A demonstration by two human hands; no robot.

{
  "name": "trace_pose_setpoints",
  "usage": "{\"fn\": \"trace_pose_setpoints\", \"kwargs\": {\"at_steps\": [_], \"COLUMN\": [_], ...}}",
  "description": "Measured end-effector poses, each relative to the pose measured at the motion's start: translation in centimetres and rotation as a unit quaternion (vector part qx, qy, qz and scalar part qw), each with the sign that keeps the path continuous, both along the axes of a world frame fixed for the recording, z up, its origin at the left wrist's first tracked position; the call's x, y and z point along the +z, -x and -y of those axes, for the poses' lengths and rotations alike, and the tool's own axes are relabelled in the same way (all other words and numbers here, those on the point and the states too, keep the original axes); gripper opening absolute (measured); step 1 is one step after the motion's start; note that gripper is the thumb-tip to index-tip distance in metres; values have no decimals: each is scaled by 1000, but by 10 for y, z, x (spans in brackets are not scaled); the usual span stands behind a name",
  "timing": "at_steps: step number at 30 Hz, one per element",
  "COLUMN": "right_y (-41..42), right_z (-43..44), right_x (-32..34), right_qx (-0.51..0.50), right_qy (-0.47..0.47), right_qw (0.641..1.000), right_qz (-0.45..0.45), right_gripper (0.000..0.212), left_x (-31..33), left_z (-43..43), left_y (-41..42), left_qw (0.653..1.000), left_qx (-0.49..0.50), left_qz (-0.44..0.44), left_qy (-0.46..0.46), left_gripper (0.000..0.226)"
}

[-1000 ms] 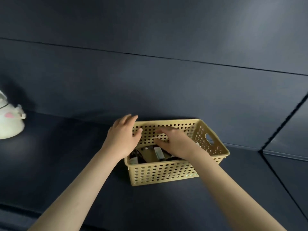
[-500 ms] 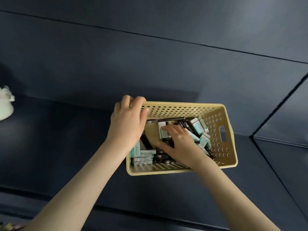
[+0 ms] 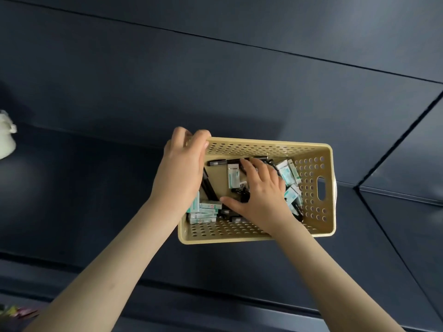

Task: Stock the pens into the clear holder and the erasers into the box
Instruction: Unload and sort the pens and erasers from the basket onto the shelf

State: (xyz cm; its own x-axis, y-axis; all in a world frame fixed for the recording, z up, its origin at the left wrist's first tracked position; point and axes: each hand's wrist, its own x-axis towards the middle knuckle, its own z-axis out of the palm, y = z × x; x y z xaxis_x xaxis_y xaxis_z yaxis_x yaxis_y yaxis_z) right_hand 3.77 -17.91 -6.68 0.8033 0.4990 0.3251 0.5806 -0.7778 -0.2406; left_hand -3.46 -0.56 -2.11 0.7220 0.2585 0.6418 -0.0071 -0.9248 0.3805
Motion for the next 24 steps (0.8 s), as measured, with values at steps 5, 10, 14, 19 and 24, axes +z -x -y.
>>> {"fn": "trace_pose_setpoints", "kwargs": {"at_steps": [5, 10, 14, 19, 24], "right_y": [-14, -24, -25, -27, -32], "right_z": [21, 24, 17, 13, 11], "right_x": [6, 10, 10, 17, 20], "right_qx": [-9, 34, 59, 71, 76], "right_qy": [65, 78, 94, 98, 140], "right_qw": [995, 987, 987, 983, 979], "right_qz": [-76, -136, -119, -140, -129], "right_gripper": [118, 119, 115, 101, 98], "left_x": [-1, -1, -2, -2, -2], "left_z": [0, -2, -3, -3, -5], "left_y": [-3, -7, -9, -10, -14], "left_qw": [1000, 1000, 1000, 1000, 999], "left_qx": [4, 13, 19, 26, 39], "left_qz": [-1, -5, -9, -13, -26], "left_qy": [-1, 1, 1, -5, -16], "left_gripper": [29, 27, 27, 28, 29]}}
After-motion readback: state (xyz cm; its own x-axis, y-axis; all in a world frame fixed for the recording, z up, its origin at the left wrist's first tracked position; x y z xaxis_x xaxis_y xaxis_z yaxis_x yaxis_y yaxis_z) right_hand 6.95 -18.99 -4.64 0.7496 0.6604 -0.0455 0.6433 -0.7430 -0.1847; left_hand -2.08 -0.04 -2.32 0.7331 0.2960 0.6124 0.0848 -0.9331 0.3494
